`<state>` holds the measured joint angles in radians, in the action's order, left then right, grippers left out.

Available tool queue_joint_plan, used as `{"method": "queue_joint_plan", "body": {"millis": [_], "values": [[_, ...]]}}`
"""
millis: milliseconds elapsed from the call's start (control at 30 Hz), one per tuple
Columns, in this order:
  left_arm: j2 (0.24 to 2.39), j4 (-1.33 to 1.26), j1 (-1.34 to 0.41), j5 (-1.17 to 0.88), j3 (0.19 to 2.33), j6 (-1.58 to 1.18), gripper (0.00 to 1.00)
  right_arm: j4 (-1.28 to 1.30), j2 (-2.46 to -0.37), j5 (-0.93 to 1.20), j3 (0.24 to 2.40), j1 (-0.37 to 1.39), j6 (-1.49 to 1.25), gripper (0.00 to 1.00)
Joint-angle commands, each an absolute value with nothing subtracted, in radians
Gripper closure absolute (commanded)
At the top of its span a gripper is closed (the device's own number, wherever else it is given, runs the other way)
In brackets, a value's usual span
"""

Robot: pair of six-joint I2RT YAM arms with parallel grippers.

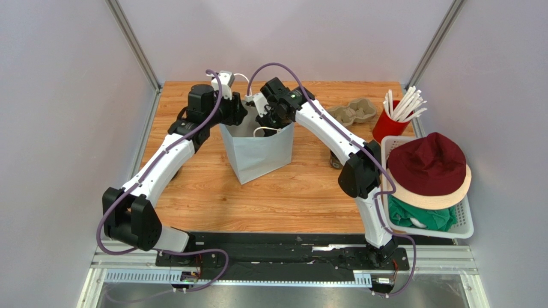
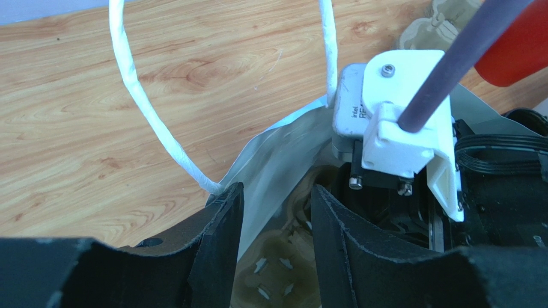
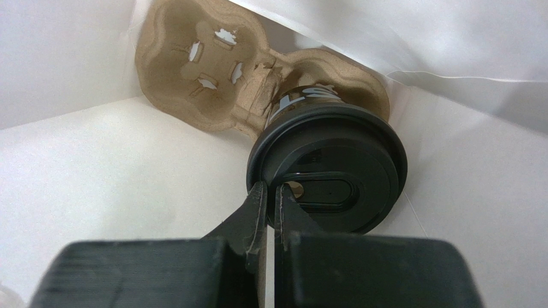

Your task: Pack the takeout coffee

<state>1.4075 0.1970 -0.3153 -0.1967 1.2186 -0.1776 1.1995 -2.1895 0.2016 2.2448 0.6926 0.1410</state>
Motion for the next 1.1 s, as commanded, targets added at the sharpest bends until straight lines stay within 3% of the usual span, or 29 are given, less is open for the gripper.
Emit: {"method": "queue_joint_plan", "body": {"millis": [0, 1067], "values": [[1.428, 0.212, -0.311, -0.133, 1.255, -0.198, 0.48, 1.227, -2.177, 0.190, 2.230, 0.699, 0.163, 1.00], [1.496, 0.275, -0.341, -0.121, 1.319, -0.209, 0.48, 1.184, -2.082, 0.209, 2.230, 0.716, 0.221, 1.00]]}}
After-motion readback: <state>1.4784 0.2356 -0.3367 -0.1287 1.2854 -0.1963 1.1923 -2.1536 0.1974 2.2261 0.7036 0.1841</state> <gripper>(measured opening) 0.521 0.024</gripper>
